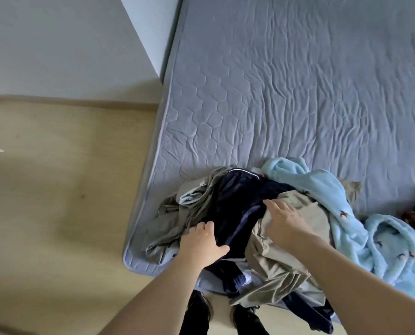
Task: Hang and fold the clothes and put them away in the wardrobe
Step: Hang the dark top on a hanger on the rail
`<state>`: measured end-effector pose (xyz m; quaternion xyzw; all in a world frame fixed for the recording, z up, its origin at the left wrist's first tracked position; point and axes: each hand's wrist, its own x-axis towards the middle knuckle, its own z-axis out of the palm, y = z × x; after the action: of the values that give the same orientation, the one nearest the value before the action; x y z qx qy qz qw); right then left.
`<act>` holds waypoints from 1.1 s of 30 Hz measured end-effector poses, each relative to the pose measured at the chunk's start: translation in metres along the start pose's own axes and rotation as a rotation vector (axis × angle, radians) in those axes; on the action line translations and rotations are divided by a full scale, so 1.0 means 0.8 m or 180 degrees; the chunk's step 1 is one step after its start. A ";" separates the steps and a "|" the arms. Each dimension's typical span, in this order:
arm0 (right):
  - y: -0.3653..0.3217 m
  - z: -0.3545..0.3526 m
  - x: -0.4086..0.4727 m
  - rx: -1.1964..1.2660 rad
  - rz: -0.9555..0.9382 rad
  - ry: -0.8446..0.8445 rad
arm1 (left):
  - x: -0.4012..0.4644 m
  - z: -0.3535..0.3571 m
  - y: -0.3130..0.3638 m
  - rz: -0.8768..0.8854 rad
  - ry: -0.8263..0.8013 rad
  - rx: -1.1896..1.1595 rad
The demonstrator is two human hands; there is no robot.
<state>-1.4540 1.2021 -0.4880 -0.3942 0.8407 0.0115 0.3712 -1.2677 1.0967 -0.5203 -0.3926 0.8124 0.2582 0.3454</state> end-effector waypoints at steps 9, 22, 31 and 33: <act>0.017 0.088 0.104 -0.0783 -0.0395 -0.0228 | 0.094 0.073 0.021 -0.0525 0.0113 -0.0598; -0.018 -0.066 0.104 -0.0087 0.0015 0.0790 | -0.076 -0.146 0.032 0.0601 0.1632 -0.2529; -0.083 -0.298 -0.016 0.0804 -0.0059 0.1857 | -0.146 -0.221 0.071 0.0098 0.0706 -0.2840; -0.101 -0.341 -0.046 0.0944 -0.0089 0.2049 | -0.164 -0.244 0.093 0.0191 0.0791 -0.2828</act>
<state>-1.5521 1.0854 -0.2448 -0.3308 0.9016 -0.2406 0.1406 -1.3391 1.0633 -0.2865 -0.5068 0.6692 0.5422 0.0361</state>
